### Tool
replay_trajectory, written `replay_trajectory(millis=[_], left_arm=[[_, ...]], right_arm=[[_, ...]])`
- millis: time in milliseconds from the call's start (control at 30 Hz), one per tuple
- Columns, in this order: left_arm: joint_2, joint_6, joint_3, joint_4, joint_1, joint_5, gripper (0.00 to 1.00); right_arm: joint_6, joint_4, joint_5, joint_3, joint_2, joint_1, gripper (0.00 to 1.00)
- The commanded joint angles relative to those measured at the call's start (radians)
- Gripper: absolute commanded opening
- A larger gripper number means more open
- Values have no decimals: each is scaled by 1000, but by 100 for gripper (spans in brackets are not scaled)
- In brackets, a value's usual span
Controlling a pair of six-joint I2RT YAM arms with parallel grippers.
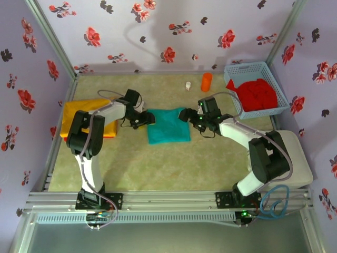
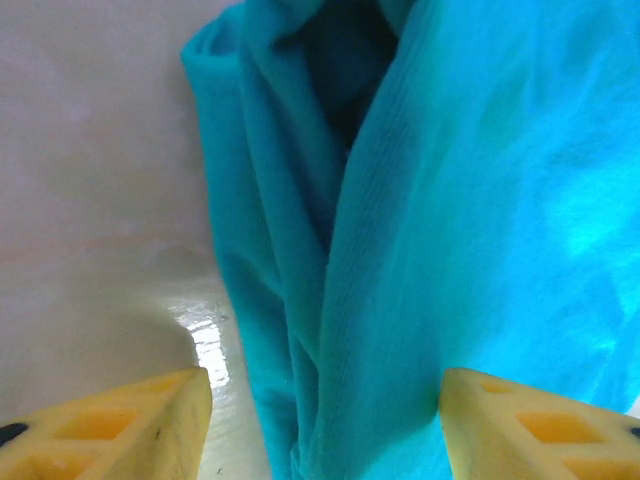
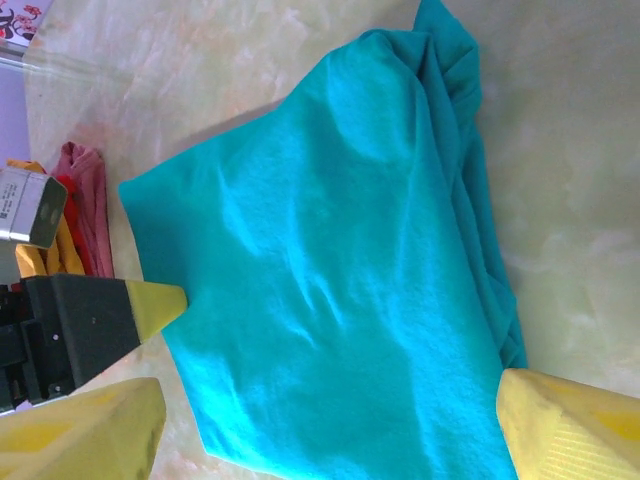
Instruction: Fold and stack the t-shirts
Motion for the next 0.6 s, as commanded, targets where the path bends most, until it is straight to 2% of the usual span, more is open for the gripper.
replay_trajectory(millis=[0,267,367,567], left_arm=[[22,-23,27,-46,-16,-13,60],[71,-42,52,-50,-42,8,56],[77,-52,51,-28,-43,42,52],[95,-57,57,-25,-44,42,42]], right_arm=[[2,-11,12,-6,-33,-9,86],[5,-7,11,-5,-28,-13,86],[5,-8,11,-8,-28,-16,86],[5,-10,10,-11,-33,-22,86]])
